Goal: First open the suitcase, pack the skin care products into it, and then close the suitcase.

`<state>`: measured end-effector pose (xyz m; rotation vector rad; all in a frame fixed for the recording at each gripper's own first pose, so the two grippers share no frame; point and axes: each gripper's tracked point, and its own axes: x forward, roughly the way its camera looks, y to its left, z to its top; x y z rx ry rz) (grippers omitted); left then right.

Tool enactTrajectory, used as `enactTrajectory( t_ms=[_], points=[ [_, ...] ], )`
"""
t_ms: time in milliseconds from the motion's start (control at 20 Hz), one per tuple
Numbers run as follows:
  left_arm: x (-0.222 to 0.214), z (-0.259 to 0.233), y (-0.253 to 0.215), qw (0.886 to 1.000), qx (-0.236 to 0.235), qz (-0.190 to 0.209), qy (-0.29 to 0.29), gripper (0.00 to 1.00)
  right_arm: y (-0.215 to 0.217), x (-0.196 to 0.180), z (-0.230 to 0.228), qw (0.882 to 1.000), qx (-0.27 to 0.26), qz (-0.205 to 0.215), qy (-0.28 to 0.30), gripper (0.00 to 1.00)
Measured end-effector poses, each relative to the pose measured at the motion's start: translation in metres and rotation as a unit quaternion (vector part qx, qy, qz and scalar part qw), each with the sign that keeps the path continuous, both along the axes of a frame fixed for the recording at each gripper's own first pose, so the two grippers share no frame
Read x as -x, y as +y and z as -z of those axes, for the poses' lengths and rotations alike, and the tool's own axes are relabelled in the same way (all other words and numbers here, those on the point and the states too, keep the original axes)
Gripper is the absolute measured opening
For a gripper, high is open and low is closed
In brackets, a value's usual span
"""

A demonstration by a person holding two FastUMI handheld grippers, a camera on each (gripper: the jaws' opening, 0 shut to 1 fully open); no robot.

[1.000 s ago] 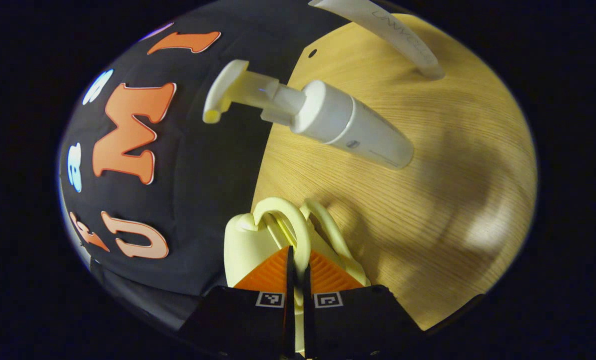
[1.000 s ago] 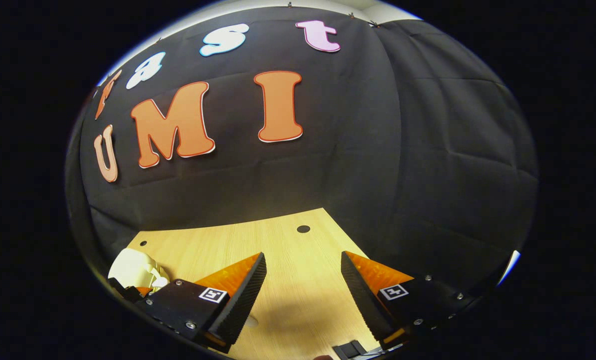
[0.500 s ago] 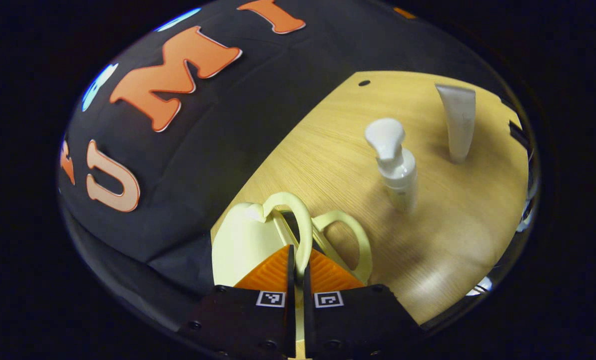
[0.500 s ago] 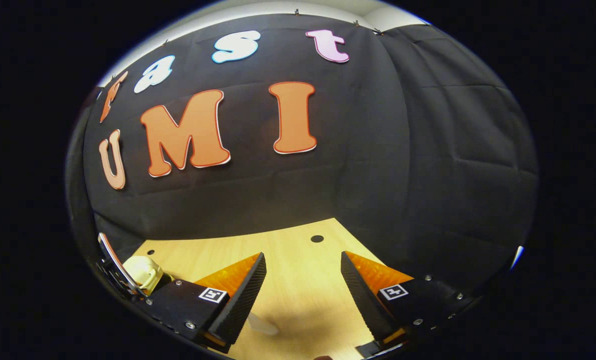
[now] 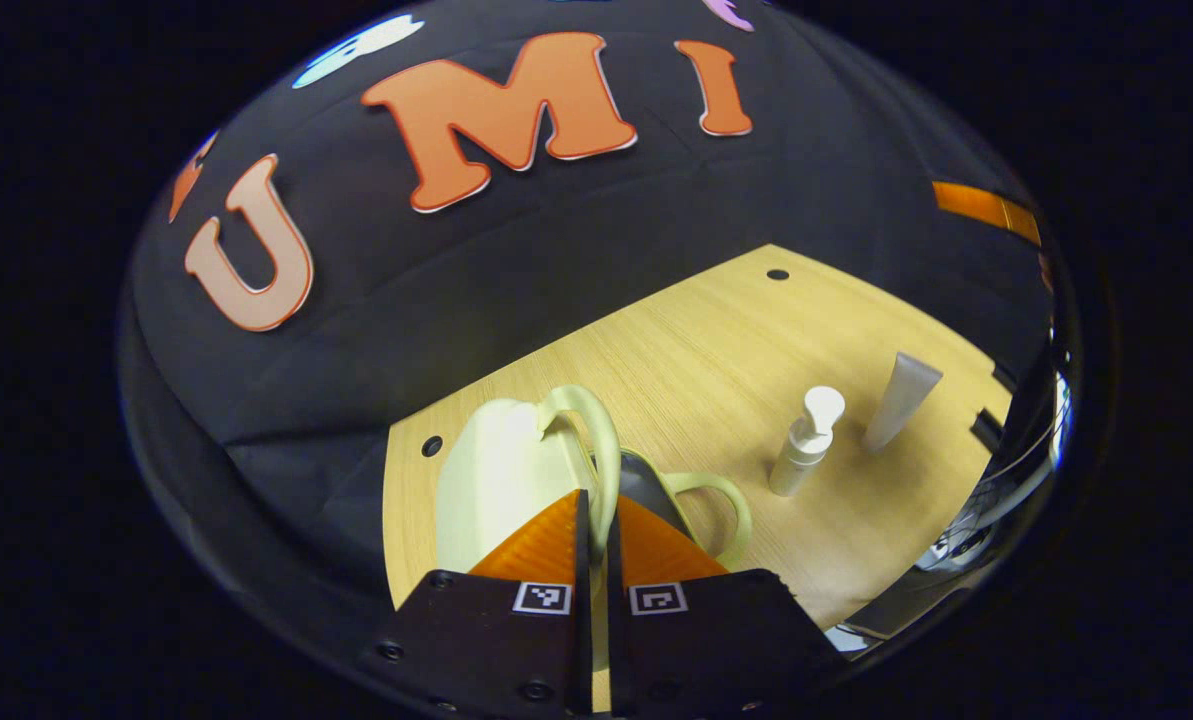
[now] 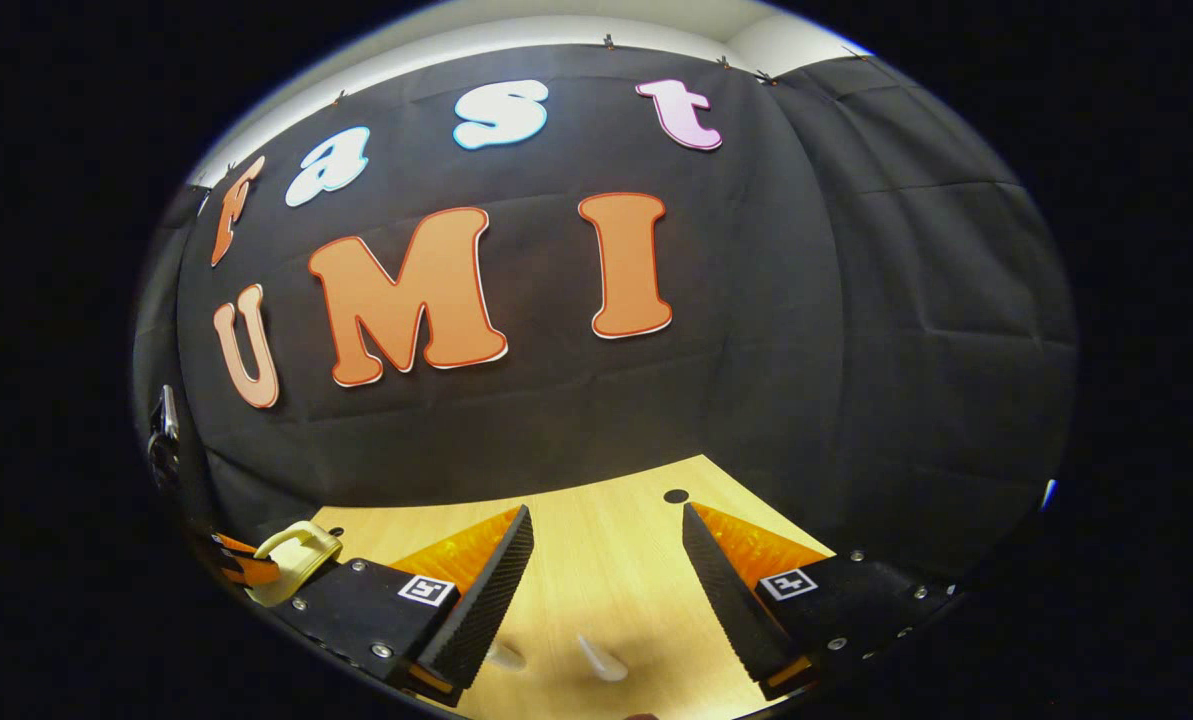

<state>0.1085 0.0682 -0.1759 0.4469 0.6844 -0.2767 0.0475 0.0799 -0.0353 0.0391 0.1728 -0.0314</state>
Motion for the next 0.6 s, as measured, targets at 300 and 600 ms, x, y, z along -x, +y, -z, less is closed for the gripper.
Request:
enactTrajectory(
  t_ms=[300, 600],
  points=[
    [-0.011, -0.054, 0.085, 0.995, 0.092, -0.035, -0.009, 0.07, 0.048, 0.018, -0.020, 1.000, -0.014, 0.006, -0.023, 0.95],
    [-0.023, -0.070, 0.208, 0.987, 0.138, -0.086, -0.013, 0.07, 0.095, 0.031, -0.044, 0.998, -0.025, 0.000, -0.050, 0.95]
  ],
)
